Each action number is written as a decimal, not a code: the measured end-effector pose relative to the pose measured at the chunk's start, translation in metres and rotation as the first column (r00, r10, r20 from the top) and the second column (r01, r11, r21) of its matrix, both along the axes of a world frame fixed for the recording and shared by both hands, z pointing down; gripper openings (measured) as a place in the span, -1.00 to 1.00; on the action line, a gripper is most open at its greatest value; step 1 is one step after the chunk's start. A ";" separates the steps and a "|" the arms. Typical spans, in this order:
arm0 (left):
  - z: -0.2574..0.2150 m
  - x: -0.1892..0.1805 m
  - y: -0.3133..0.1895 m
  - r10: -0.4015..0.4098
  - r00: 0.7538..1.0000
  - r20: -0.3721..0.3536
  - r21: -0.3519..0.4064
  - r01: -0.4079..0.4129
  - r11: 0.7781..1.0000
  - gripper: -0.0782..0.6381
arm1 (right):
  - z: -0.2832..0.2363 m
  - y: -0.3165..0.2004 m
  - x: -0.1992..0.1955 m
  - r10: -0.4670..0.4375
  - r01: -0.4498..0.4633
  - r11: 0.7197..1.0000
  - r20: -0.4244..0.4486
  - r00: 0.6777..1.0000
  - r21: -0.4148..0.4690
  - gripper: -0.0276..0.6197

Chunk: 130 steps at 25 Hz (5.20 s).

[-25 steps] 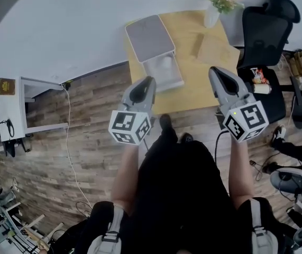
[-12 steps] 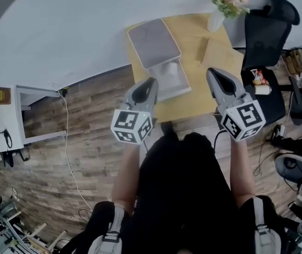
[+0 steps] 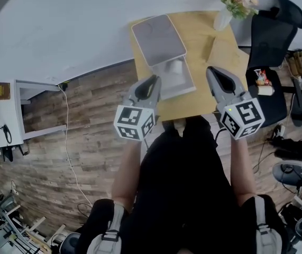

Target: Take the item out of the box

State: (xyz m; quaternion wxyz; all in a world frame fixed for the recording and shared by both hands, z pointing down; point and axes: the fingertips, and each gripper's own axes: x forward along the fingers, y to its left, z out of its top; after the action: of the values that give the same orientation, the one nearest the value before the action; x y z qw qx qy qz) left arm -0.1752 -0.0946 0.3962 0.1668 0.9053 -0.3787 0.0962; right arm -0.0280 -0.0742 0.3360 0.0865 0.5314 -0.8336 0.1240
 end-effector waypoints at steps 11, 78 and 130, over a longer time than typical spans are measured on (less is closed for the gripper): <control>0.022 0.019 -0.028 -0.038 0.998 0.051 -0.066 0.041 0.997 -0.67 | 0.014 -0.042 0.025 -0.041 0.042 0.998 0.017 0.999 -0.038 -0.91; 0.273 0.118 -0.106 -0.145 0.906 0.398 -0.443 0.328 0.834 -0.14 | 0.154 -0.132 0.082 -0.416 0.444 0.852 0.156 0.896 -0.276 -0.91; 0.154 0.063 -0.072 -0.319 0.912 0.259 -0.290 0.388 0.875 -0.25 | 0.074 -0.100 0.031 -0.389 0.400 0.909 0.105 0.915 -0.118 -0.91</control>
State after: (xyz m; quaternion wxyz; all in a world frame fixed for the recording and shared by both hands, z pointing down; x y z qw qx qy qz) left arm -0.1118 -0.1668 0.5501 0.2935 0.7640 -0.5314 0.2186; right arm 0.0027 -0.1745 0.4099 0.1129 0.3393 -0.9160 0.1817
